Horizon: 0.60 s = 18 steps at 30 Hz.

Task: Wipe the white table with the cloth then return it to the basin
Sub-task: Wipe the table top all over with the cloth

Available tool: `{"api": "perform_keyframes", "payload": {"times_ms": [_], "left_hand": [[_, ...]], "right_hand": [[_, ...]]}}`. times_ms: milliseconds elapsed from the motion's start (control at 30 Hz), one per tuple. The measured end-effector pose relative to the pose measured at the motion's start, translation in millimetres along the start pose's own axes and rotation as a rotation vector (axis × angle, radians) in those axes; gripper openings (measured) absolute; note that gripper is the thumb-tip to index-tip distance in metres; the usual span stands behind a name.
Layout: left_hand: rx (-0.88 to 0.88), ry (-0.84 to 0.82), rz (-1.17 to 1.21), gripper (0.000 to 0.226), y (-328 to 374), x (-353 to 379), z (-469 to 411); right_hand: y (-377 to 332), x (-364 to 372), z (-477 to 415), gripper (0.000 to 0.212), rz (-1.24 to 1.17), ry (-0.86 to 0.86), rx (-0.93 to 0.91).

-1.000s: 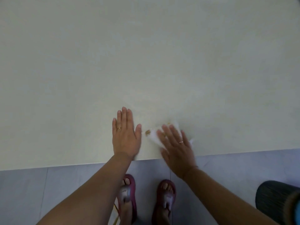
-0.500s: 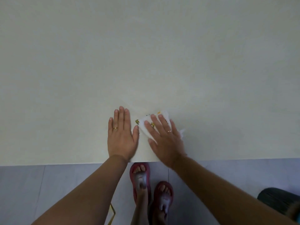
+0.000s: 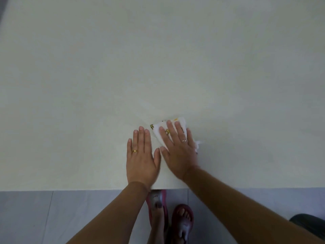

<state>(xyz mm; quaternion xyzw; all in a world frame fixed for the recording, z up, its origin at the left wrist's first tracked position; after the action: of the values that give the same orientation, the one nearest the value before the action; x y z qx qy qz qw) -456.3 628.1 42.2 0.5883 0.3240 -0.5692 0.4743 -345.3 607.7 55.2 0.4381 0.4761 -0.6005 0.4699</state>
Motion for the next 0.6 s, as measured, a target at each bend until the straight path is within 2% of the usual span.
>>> {"api": "perform_keyframes", "payload": {"times_ms": [67, 100, 133, 233, 300, 333, 400, 467, 533, 600], "left_hand": [[-0.001, -0.008, 0.009, 0.065, 0, 0, 0], [-0.002, -0.009, 0.016, 0.065, 0, -1, 0], [-0.001, -0.010, 0.021, 0.065, 0, -1, 0], [0.002, -0.012, 0.028, 0.065, 1, -1, 1], [-0.006, -0.016, 0.016, 0.065, 0, -1, 0], [-0.006, -0.022, 0.010, 0.065, -1, 0, 0], [0.007, -0.040, -0.013, 0.067, -1, 3, 1], [0.027, -0.061, -0.045, 0.071, 1, 4, 1], [0.018, -0.050, -0.018, 0.066, 1, 1, 1], [0.008, -0.051, 0.041, 0.064, 2, -4, 0]], "right_hand": [[18, -6, -4, 0.057, 0.071, 0.011, -0.137], [35, -8, -9, 0.057, 0.101, 0.012, -0.114], [57, -9, -15, 0.056, 0.093, 0.003, -0.018], [98, -14, -23, 0.057, -0.064, 0.052, 0.454], [87, -10, -25, 0.059, -0.148, 0.096, 0.700], [71, -8, -27, 0.061, -0.154, 0.095, 0.738], [27, -2, -35, 0.060, -0.109, 0.069, 0.591], [-10, 3, -38, 0.058, -0.094, 0.011, 0.294], [-14, -1, -38, 0.057, -0.058, -0.014, 0.023], [10, -9, -42, 0.055, 0.047, 0.014, -0.090]]}}
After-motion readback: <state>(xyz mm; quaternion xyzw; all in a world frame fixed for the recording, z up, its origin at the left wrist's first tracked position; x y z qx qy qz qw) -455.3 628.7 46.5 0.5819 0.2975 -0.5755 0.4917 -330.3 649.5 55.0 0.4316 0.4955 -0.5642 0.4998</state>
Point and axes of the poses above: each hand's wrist, its own z-axis away from the middle knuckle, its own x-axis out of the palm, y = z × x, the point moved 9 cm from there along -z, towards the middle knuckle, and after that the axes turned 2 degrees about y, right-handed, at the moved point
